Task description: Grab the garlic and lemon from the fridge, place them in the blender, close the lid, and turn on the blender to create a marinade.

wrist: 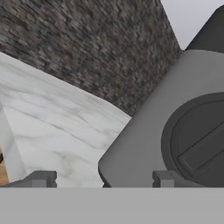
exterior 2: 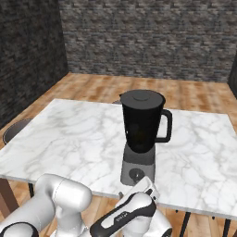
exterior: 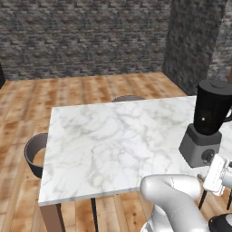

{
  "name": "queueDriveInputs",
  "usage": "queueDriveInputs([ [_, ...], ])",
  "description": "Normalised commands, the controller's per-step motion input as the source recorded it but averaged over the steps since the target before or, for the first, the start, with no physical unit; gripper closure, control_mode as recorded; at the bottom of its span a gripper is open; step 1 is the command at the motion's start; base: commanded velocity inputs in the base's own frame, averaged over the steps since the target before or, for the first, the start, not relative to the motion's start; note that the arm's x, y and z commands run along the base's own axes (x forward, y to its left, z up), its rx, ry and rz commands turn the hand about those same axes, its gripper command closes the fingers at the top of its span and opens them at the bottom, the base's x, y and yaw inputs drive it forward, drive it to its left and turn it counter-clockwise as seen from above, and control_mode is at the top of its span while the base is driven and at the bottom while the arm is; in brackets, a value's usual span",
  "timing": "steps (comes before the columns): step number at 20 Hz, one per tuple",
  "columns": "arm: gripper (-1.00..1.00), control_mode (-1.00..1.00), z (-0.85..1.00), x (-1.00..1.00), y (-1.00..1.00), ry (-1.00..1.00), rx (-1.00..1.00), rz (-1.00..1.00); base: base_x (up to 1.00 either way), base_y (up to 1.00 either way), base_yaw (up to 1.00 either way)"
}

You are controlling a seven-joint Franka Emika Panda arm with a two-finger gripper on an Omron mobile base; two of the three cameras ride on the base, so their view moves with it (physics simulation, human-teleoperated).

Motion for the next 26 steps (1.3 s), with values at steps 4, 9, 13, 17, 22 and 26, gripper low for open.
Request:
queueDriveInputs([
  [4, -1.0, -1.0, 0.0, 0.0, 0.0, 0.0, 0.0, 0.0, 0.0, 0.0, 0.0],
  [9, -1.0, -1.0, 0.0, -0.04, 0.0, 0.0, 0.0, 0.0, 0.0, 0.0, 0.0],
  [13, -1.0, -1.0, -0.02, -0.63, 0.0, 0.0, 0.0, 0.0, 0.0, 0.0, 0.0],
  [17, -1.0, -1.0, 0.13, -1.0, 0.02, -0.01, 0.0, 0.0, 0.0, 0.0, 0.0],
  [22, -1.0, -1.0, 0.61, -0.92, 0.09, 0.0, 0.0, 0.0, 0.0, 0.0, 0.0],
  [26, -1.0, -1.0, 0.76, -0.77, 0.07, 0.0, 0.0, 0.0, 0.0, 0.0, 0.0],
])
